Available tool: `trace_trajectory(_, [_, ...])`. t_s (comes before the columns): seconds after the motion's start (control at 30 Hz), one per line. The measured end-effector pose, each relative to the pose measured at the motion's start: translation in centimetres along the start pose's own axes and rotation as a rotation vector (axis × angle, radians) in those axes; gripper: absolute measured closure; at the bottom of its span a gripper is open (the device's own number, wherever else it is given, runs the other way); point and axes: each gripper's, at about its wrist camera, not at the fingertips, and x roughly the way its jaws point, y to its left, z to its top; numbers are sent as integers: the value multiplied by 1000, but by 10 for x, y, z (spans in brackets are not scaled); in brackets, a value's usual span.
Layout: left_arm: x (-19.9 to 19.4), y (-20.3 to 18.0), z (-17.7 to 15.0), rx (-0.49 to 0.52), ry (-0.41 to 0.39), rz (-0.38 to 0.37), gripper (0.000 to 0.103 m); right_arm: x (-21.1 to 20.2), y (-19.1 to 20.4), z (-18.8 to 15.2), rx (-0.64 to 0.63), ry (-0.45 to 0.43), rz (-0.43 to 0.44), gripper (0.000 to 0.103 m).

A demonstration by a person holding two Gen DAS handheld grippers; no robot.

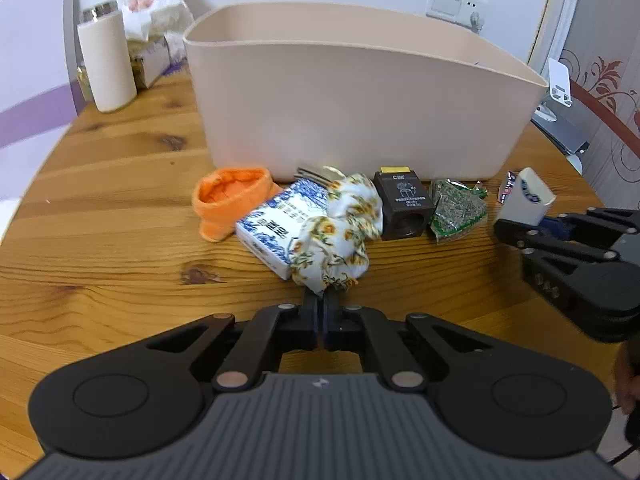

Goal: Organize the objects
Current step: 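Grasp the floral scrunchie with the left tool while the right tool grasps the white box, then lift both held items over the beige bin and open both tools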

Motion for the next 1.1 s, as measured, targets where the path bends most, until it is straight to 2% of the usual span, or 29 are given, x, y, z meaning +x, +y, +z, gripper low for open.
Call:
trace_trajectory(0.13, [-16, 6, -1, 0, -13, -26, 101, -19, -7, 1, 35, -14, -6, 89])
trace_trajectory(0.33, [-50, 19, 9, -14, -87, -57, 101, -49, -13, 11, 62, -77, -18, 89])
trace_trajectory(0.53, [-82, 34, 41, -45, -217, -50, 101, -66, -22, 41, 101, -178, -21, 89])
trace_trajectory(0.67, [-89, 41, 70, -61, -295, -41, 101, -67, -29, 66, 128, -235, -17, 89])
trace_trajectory(0.8, [-75, 41, 106, -55, -316, -30, 101, -57, -32, 93, 144, -263, -8, 89])
trace_trajectory(0.93, [-38, 39, 135, -68, -260, -42, 101, -35, -32, 113, 170, -243, 5, 89])
trace_trajectory(1.1, [5, 27, 151, -24, -210, 28, 101, -1, -29, 126, 157, -179, -4, 89])
